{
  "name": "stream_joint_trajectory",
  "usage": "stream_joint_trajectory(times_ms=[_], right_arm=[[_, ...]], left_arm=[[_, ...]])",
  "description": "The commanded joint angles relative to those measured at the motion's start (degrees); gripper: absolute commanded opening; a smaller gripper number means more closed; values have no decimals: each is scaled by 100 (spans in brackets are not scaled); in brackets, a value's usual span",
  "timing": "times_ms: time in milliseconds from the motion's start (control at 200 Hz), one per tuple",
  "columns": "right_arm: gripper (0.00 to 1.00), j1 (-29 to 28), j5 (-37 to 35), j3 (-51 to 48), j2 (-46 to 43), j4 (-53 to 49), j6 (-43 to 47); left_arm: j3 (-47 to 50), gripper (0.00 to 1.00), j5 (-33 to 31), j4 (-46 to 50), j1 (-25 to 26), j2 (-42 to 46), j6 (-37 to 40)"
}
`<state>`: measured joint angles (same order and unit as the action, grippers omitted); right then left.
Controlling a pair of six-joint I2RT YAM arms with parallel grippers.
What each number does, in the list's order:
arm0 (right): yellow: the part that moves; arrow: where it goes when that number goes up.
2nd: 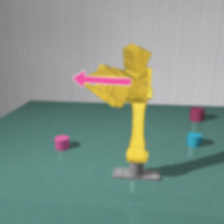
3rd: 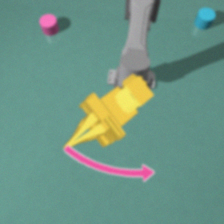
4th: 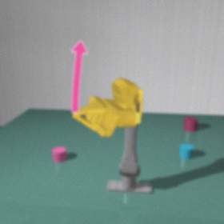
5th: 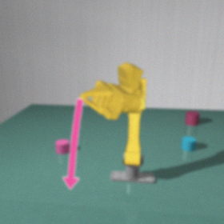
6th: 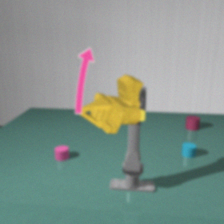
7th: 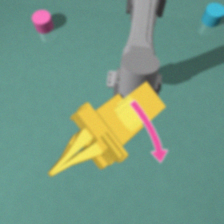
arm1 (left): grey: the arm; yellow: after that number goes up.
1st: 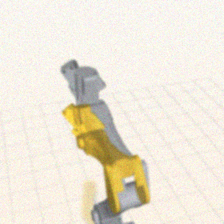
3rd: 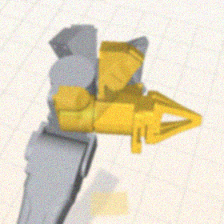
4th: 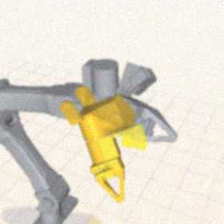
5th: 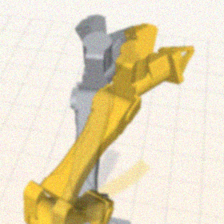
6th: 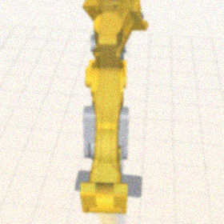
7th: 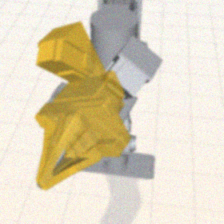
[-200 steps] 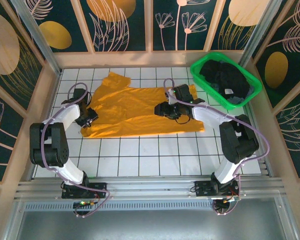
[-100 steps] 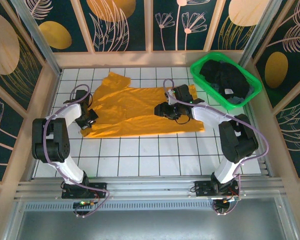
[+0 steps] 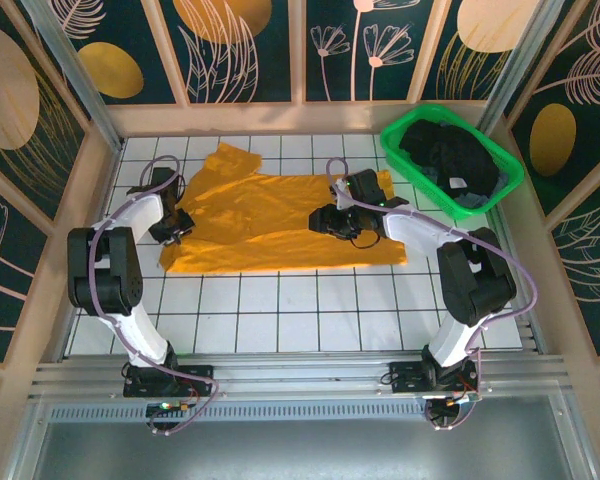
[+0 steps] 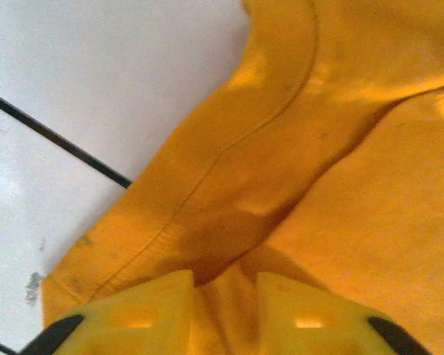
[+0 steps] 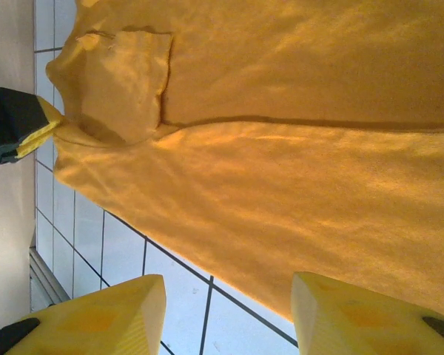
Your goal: Fold and stack the t-shirts
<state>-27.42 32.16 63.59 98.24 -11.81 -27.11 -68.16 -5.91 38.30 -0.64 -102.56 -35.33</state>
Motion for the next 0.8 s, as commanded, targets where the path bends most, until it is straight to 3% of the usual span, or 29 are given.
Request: stream_joint_trajectory(times_ms=[0,110,250,395,571,796], right_arm=[[49,148,-267,-58,32,23,-74],[48,453,-773,-315,-187,16,-338],[44,939,-995,-689,-361,80,-633],[38,1156,-1265,-707,-168,-151,-713],[32,1339,-1803,-739,6,-415,-802],[30,1576,-2140,-862,231,-787,-833]], left_arm=[[-241,47,-703,568,18,76,-38],[-259,48,-957,654,144,713,-378],[172,40,56,476,389,1092,-1041],[791,30,889,-328,486,974,-1714],[522,17,469,-542,376,159,-1647],[593,13,-62,-653,137,-433,-1213]])
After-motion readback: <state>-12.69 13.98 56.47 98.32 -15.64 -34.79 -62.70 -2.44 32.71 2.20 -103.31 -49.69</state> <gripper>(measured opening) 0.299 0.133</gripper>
